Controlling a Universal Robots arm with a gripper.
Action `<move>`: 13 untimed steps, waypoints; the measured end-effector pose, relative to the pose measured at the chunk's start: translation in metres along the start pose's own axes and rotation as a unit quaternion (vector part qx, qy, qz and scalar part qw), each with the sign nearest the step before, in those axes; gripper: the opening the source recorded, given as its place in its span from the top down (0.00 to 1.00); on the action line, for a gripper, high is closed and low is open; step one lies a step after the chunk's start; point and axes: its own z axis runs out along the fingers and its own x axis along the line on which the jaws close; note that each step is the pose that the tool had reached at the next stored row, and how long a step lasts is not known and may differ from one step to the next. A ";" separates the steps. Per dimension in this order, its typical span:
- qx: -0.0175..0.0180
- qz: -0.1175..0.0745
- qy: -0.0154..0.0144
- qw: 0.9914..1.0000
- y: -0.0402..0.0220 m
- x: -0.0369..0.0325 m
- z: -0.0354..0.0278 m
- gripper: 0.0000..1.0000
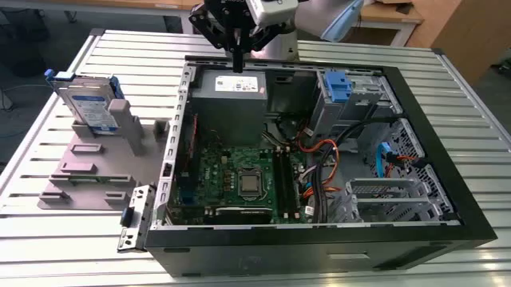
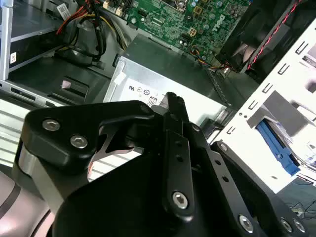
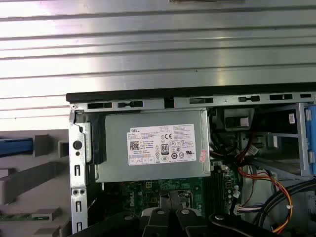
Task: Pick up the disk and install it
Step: 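Reach for the disk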
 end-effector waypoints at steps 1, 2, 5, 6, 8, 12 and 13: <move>0.000 0.000 0.000 1.000 0.0000 0.0000 0.0000 0.89; 0.000 0.000 0.000 1.000 0.0000 0.0000 0.0000 0.89; 0.000 0.000 0.000 1.000 0.0000 0.0000 0.0000 0.89; 0.000 0.000 0.000 1.000 0.0000 0.0000 0.0000 0.89; 0.000 0.000 0.000 1.000 0.0000 0.0000 0.0000 0.89; 0.000 0.000 0.000 1.000 0.0000 0.0008 0.0000 0.89; 0.000 0.000 0.000 1.000 -0.0001 0.0014 0.0000 0.89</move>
